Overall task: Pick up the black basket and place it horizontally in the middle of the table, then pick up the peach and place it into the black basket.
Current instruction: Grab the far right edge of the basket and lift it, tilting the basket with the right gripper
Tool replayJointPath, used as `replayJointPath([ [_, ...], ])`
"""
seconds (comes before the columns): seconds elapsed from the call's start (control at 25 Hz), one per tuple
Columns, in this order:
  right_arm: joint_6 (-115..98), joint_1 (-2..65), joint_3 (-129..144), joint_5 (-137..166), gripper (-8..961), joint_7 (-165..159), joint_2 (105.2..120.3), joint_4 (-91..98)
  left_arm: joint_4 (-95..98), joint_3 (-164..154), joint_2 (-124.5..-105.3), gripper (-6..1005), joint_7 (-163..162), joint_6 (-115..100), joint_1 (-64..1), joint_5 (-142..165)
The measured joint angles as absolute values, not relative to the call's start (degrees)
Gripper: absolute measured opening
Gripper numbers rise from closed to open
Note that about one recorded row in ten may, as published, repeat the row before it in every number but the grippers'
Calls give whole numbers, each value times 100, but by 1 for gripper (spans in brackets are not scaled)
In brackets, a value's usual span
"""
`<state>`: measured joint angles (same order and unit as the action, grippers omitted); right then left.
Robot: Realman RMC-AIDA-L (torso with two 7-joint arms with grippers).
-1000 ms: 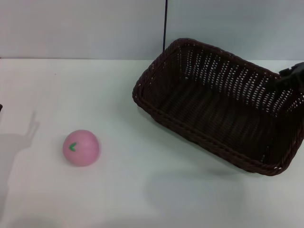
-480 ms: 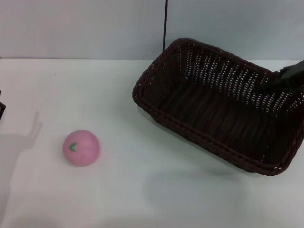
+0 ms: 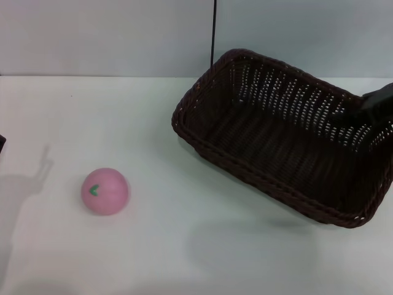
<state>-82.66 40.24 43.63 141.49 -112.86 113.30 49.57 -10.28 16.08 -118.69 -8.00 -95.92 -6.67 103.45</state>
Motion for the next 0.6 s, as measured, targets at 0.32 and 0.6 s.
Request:
replayJointPath([
  [0.32,-8116,3986,4594,14151,509,-11218,11374,5075,-1028,1609,-11865,839,-800,-9619,-651,10345],
  [0.6,-8163,3924,4636,14151,307,-10925,11475,5542,-1024,1608,-11865,839,-800,-9674,-641,10345],
])
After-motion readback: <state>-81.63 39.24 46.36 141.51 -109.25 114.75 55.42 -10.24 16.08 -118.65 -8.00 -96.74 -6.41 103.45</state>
